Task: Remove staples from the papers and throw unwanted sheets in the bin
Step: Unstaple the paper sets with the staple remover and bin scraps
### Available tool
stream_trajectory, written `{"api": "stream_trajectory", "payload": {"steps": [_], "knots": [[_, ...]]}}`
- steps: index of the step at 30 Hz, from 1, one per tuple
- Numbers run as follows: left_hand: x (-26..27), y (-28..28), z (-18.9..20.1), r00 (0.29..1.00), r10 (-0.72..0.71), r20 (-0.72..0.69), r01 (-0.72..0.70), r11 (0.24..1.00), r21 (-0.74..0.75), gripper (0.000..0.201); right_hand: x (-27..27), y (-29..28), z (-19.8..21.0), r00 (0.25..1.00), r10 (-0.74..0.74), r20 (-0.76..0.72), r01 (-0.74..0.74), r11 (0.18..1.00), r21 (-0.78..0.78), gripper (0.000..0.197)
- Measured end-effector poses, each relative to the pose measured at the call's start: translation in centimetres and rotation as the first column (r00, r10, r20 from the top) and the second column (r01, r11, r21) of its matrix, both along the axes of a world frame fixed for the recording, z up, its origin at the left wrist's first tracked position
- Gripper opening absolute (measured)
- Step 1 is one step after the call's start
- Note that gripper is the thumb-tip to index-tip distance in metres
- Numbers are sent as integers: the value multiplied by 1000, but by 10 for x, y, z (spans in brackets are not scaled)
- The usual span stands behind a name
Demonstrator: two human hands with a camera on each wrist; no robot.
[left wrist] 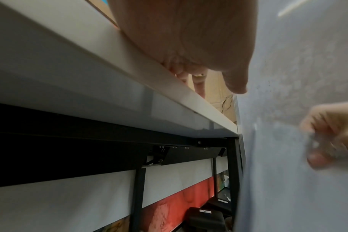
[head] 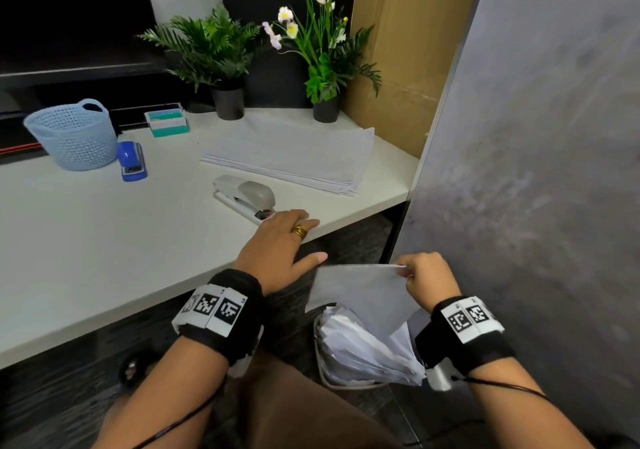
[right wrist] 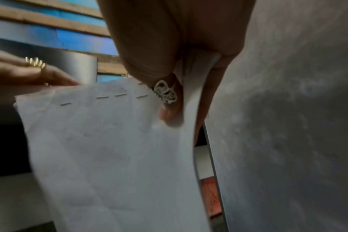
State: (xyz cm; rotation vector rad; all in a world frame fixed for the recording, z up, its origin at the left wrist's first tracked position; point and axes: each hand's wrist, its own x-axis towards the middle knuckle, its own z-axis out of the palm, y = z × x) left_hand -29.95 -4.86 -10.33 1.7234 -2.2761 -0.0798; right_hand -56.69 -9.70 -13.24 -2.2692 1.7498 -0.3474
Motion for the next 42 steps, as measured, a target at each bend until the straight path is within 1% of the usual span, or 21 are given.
{"api": "stream_trajectory", "payload": {"steps": [3, 5, 8, 12, 14, 16, 19, 20, 22, 24, 25, 26, 27, 28, 29, 31, 33, 35, 36, 39, 42], "knots": [[0, 1, 0, 1000, -1, -11, 1, 1000, 14, 86, -7, -6, -30, 984, 16, -178, 13, 988, 157, 31], [0, 1, -1, 1000, -5, -15, 6, 1000, 19, 87, -10, -8, -52, 973, 30, -228, 25, 972, 233, 25], [0, 0, -1, 1000, -7, -18, 8, 1000, 26, 89, -7, -2, -93, 971, 76, -225, 9, 935, 354, 27], [2, -1, 0, 999, -4, -34, 5, 999, 33, 88, -2, 10, -156, 960, 157, -231, -15, 855, 519, 16], [3, -2, 0, 999, -11, -42, 12, 1000, 29, 87, -3, 9, -173, 957, 161, -243, -5, 842, 539, 22], [3, -3, -2, 998, -14, -59, 15, 1000, 25, 85, 0, 6, -175, 963, 134, -232, -2, 871, 491, 29], [3, -5, -3, 997, -10, -73, 11, 1000, 13, 83, 10, -1, -150, 979, 13, -202, 57, 940, 338, 44], [3, -6, -3, 997, -8, -79, 8, 1000, 10, 82, 15, -4, -134, 986, -27, -164, 69, 964, 258, 44], [2, -5, -2, 996, 1, -93, 0, 1000, 12, 82, 29, -11, -92, 998, -65, -24, 65, 998, 13, 39], [1, -4, -2, 994, 7, -109, -4, 1000, 26, 83, 46, -17, -46, 980, -24, 200, 77, 962, -263, 39], [1, -4, -1, 993, 10, -117, -7, 1000, 29, 83, 55, -22, -23, 950, 28, 311, 101, 915, -391, 38], [1, -3, 0, 991, 13, -130, -8, 999, 36, 83, 63, -29, -2, 914, 86, 396, 120, 876, -467, 34], [1, -3, 1, 989, 16, -144, -10, 999, 42, 81, 70, -38, 14, 881, 126, 456, 129, 864, -488, 27], [1, -3, 2, 987, 19, -157, -12, 999, 47, 77, 77, -49, 29, 865, 155, 478, 108, 872, -478, 21], [1, -2, 3, 986, 24, -168, -15, 999, 53, 73, 84, -62, 40, 875, 170, 453, 64, 887, -458, 20], [2, -1, 5, 984, 30, -176, -19, 998, 61, 69, 95, -91, 53, 932, 187, 309, -76, 937, -340, 39], [1, -1, 6, 983, 29, -184, -18, 998, 61, 68, 103, -111, 58, 969, 220, 111, -205, 970, -132, 62], [1, 0, 7, 979, 29, -199, -17, 998, 63, 67, 106, -119, 56, 968, 247, -43, -246, 969, 20, 69], [1, 0, 7, 979, 32, -203, -20, 998, 65, 66, 107, -118, 57, 968, 240, -69, -239, 971, 27, 67], [0, 0, 7, 977, 39, -212, -29, 998, 54, 61, 110, -111, 56, 967, 237, -97, -247, 962, -114, 53], [1, 0, 8, 975, 43, -216, -30, 998, 61, 65, 115, -107, 51, 972, 235, -23, -234, 944, -231, 33]]}}
